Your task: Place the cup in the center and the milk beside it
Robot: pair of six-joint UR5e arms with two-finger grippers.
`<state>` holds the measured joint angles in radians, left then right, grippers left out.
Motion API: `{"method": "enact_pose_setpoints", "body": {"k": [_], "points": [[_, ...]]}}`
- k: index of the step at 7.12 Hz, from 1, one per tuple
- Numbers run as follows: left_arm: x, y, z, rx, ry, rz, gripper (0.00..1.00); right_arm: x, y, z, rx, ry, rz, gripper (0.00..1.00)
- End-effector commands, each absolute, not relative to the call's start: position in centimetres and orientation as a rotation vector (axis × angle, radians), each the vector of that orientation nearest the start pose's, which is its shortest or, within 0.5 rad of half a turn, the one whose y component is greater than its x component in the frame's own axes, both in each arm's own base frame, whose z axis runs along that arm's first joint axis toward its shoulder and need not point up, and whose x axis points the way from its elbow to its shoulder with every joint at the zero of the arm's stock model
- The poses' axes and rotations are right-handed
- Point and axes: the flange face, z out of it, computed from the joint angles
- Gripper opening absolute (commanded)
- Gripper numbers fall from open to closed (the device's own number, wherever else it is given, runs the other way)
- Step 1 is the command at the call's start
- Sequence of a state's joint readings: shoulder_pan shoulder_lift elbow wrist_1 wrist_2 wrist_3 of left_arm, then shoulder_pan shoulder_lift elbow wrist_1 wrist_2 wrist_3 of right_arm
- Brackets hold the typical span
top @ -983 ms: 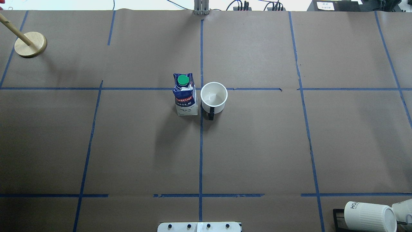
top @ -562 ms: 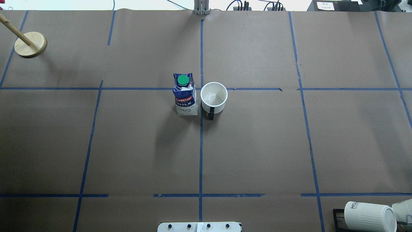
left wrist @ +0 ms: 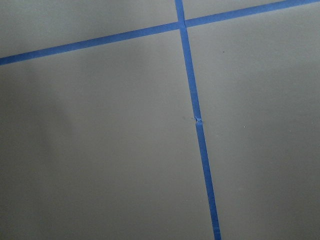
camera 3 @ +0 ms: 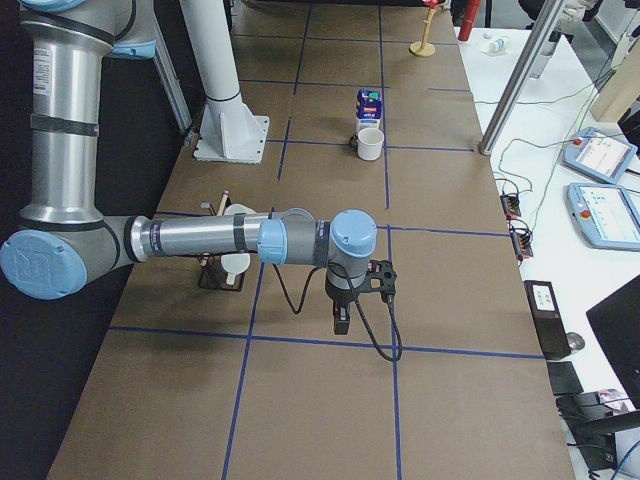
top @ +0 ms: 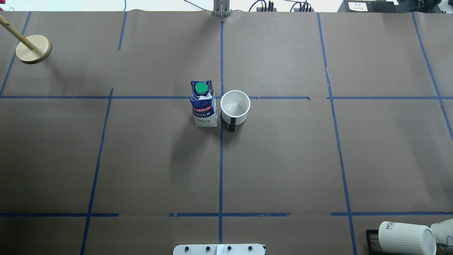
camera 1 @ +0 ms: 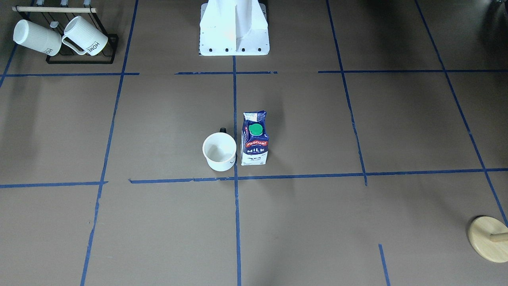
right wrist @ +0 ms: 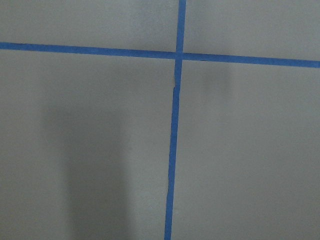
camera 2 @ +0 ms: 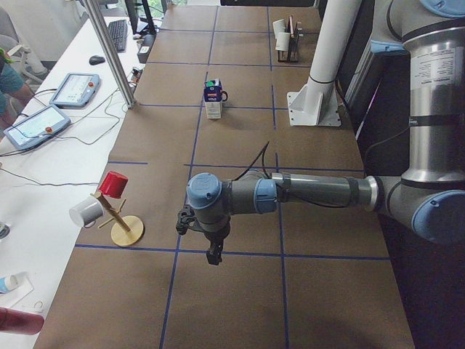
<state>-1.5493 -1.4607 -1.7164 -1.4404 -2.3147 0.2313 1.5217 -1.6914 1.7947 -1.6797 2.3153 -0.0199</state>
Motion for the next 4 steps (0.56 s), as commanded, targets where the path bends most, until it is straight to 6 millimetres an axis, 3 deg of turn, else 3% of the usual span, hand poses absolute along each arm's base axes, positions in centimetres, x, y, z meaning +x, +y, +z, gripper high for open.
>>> {"method": "enact_pose_setpoints", "body": {"k": [1, 4], "points": [[-5.64, -43.86, 65.42, -0.014, 0.75, 0.204, 1.0, 4.4, -44.14, 61.72, -0.015, -0.747, -0.066, 1.0], [-5.64, -43.87, 65.35, -0.012, 0.75, 0.206, 1.0, 4.37, -44.15, 61.67, -0.012, -0.752, -0.07, 1.0]]}}
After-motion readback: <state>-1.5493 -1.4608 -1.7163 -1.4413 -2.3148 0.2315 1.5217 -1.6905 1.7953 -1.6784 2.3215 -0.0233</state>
